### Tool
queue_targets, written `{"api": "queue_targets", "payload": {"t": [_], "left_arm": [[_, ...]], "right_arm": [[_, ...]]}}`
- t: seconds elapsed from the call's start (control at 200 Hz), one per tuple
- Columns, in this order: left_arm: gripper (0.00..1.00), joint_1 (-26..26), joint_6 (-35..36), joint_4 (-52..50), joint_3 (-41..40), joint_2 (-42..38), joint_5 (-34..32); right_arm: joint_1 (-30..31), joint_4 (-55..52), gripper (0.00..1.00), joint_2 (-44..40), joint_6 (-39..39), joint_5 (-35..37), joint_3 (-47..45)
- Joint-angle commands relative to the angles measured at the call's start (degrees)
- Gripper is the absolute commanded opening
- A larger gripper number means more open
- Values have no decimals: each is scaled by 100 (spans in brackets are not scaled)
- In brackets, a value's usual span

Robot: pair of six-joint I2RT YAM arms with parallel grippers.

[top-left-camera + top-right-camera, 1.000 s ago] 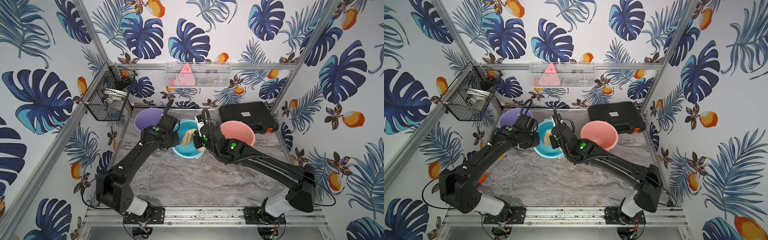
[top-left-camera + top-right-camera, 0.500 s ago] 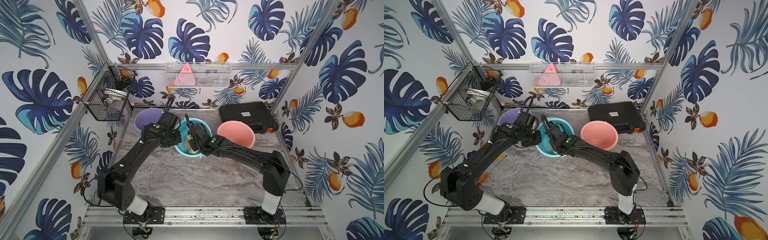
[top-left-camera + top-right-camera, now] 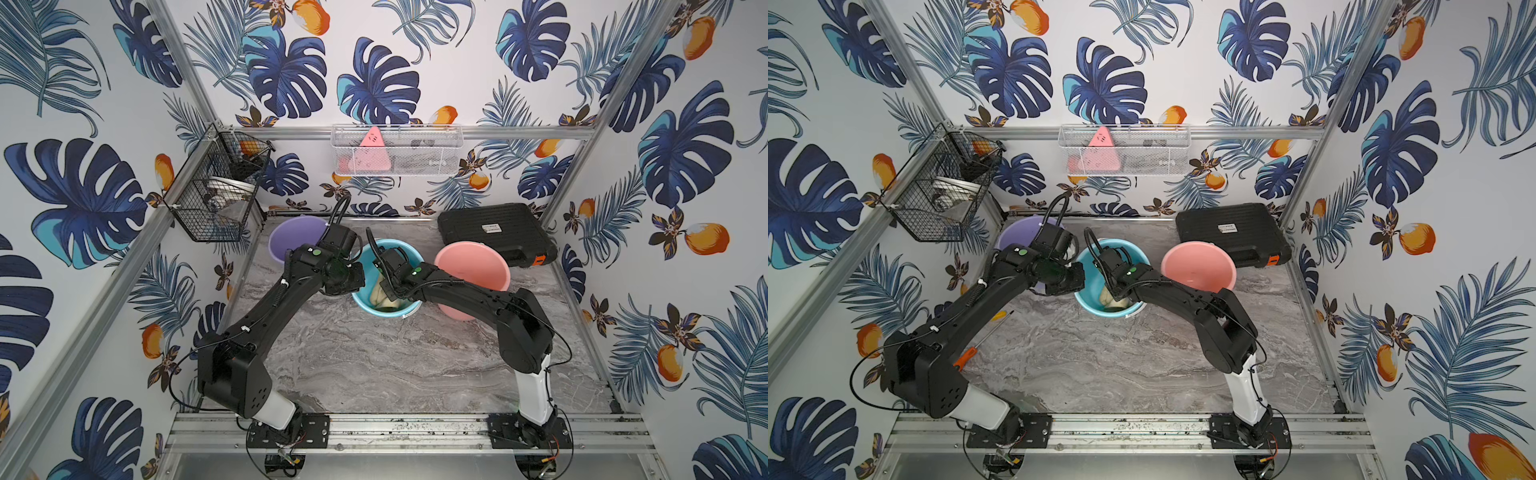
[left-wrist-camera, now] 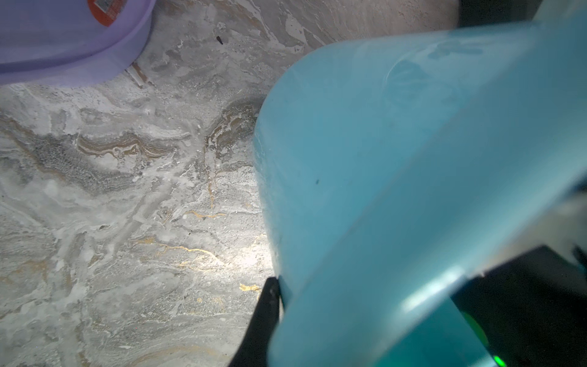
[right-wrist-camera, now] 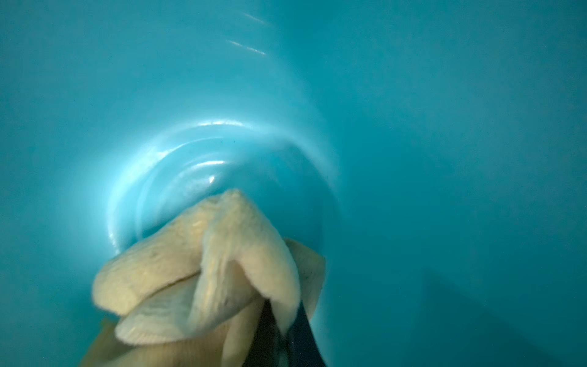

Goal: Wipe the inside of the bucket with a cloth
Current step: Wipe the dirt from the inside of the bucket.

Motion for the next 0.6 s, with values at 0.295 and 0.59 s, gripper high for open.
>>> {"api": "queue_targets", "payload": {"t": [0.295, 0.59], "left_arm": [[0, -4, 186, 194, -152, -38, 548], [0, -22, 129, 385, -483, -78, 680]], "right_arm": [[-142, -1189, 0, 1385, 566, 420, 1310], [-162, -1646, 0, 1994, 746, -487, 1882]]}}
